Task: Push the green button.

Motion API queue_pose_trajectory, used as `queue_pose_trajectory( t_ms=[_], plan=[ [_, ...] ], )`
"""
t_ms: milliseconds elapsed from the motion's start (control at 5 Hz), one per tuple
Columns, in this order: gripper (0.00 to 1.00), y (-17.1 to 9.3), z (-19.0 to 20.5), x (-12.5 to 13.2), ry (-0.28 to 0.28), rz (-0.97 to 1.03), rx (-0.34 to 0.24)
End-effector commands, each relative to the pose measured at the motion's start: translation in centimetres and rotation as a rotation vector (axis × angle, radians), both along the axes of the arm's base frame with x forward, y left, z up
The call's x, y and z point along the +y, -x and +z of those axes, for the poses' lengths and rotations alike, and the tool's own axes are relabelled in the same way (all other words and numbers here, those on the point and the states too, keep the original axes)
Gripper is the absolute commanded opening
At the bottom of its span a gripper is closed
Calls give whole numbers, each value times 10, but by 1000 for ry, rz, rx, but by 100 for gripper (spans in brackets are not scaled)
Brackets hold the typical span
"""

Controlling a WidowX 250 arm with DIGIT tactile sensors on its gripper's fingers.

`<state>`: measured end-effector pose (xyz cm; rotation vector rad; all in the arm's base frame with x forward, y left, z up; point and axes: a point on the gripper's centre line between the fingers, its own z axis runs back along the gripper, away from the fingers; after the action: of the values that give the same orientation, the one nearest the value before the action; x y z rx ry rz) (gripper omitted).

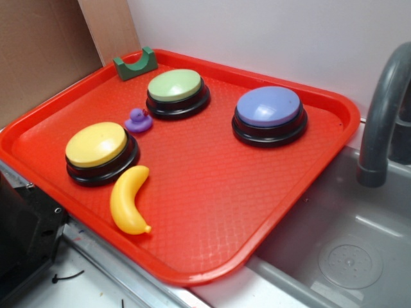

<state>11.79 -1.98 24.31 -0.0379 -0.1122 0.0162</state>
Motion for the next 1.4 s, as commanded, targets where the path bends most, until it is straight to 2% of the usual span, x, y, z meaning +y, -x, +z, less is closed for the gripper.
queue_pose_trajectory(
  t_ms=[0,200,400,600,1000,1200],
  plan=[
    [100,0,0,0,0,0,0],
    [100,-43,-7,8,-80,-1,4],
    [100,-78,-22,13,-107,12,-11],
    [100,-108,-55,21,-97,36,-46],
    [100,-125,-113,46,-27,187,-114],
    [100,-138,-134,57,-15,202,-105]
  ],
)
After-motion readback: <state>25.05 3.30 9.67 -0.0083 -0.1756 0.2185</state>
